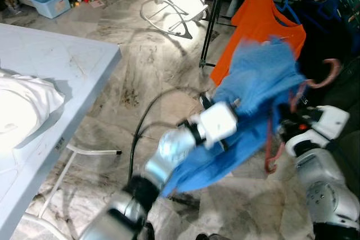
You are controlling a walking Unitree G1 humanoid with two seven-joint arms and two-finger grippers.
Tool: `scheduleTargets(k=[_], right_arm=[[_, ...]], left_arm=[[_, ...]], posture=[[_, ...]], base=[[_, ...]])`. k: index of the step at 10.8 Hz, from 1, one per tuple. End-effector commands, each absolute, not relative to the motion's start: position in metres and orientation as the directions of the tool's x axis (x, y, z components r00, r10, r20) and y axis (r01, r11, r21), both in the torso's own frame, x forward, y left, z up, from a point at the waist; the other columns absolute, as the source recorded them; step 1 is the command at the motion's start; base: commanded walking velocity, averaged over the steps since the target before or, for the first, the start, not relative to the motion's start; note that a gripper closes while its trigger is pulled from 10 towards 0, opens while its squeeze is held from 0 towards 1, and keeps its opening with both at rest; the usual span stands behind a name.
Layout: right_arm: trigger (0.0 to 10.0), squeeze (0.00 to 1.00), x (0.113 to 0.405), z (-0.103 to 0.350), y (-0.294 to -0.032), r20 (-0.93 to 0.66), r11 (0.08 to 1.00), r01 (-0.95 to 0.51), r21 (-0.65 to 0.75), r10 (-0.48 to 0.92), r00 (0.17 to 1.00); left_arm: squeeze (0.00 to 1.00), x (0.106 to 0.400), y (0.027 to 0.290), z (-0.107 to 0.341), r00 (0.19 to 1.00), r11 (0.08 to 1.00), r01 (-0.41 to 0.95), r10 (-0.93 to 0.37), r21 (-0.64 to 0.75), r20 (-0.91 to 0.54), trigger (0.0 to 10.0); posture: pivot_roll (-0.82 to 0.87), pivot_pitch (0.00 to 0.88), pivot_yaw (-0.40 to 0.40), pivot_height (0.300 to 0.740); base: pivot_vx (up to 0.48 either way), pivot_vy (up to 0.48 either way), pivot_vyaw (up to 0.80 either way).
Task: Hang hanger
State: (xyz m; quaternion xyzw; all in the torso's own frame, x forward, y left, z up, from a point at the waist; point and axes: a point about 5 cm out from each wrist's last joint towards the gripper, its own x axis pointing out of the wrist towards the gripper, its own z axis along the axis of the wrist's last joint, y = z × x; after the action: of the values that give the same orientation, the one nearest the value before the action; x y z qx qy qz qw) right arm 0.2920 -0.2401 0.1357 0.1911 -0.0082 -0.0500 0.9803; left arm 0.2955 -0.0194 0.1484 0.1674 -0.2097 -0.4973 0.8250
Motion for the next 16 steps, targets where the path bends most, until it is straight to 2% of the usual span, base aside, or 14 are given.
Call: scheduleTargets(k=[1,3,4,6,8,10,11,13,16], right_arm=[[10.0,0.0,0.29,0.144,-0.255,0.039,0.91,0.15,0.386,-0.179,0.983],[10.0,0.0,0.294,0.146,-0.257,0.047,0.913,0.178,0.367,-0.21,0.977],[10.0,0.0,0.296,0.139,-0.242,0.009,0.924,0.11,0.366,-0.122,0.992],[10.0,0.0,0.296,0.133,-0.234,-0.012,0.945,0.081,0.318,-0.082,0.997],[10.0,0.0,0.294,0.133,-0.241,-0.019,0.921,0.095,0.379,-0.096,0.995],[10.0,0.0,0.286,0.097,-0.226,-0.233,0.946,0.058,0.32,0.02,0.972],[10.0,0.0,0.282,0.089,-0.216,-0.267,0.935,0.026,0.354,0.074,0.961],[10.0,0.0,0.28,0.085,-0.203,-0.286,0.942,-0.054,0.331,0.155,0.946],[10.0,0.0,0.282,0.086,-0.188,-0.278,0.929,-0.113,0.352,0.219,0.935]], left_arm=[[0.0,0.29,-0.022,0.153,0.368,0.416,0.756,-0.909,0.506,0.198,10.0],[0.0,0.281,-0.022,0.142,0.311,0.35,0.791,-0.936,0.502,0.163,10.0],[0.0,0.28,-0.019,0.141,0.296,0.336,0.79,-0.942,0.514,0.16,10.0],[0.0,0.287,-0.017,0.142,0.317,0.342,0.773,-0.938,0.534,0.142,10.0],[0.0,0.298,-0.014,0.15,0.402,0.435,0.722,-0.897,0.538,0.185,10.0],[0.0,0.314,-0.011,0.168,0.529,0.602,0.639,-0.796,0.479,0.294,10.0],[0.0,0.316,-0.013,0.174,0.527,0.612,0.641,-0.789,0.462,0.314,10.0],[0.0,0.315,-0.02,0.177,0.51,0.595,0.647,-0.802,0.476,0.31,10.0],[0.0,0.3,-0.034,0.177,0.424,0.533,0.708,-0.846,0.463,0.324,10.0]], posture=[[0.07,0.157,-0.069,0.74],[0.07,0.16,-0.076,0.74],[0.07,0.161,-0.076,0.74],[0.07,0.161,-0.074,0.74],[0.07,0.16,-0.071,0.74],[0.07,0.162,-0.076,0.74],[0.07,0.163,-0.077,0.74],[0.07,0.162,-0.079,0.74],[0.07,0.157,-0.078,0.74]], base=[[0.0,0.0,0.0],[0.0,0.0,0.0],[0.0,0.0,0.0],[0.0,0.0,0.0],[0.0,0.0,0.0],[0.0,0.0,0.0],[0.0,0.0,0.0],[0.0,0.0,0.0],[0.0,0.0,0.0]])
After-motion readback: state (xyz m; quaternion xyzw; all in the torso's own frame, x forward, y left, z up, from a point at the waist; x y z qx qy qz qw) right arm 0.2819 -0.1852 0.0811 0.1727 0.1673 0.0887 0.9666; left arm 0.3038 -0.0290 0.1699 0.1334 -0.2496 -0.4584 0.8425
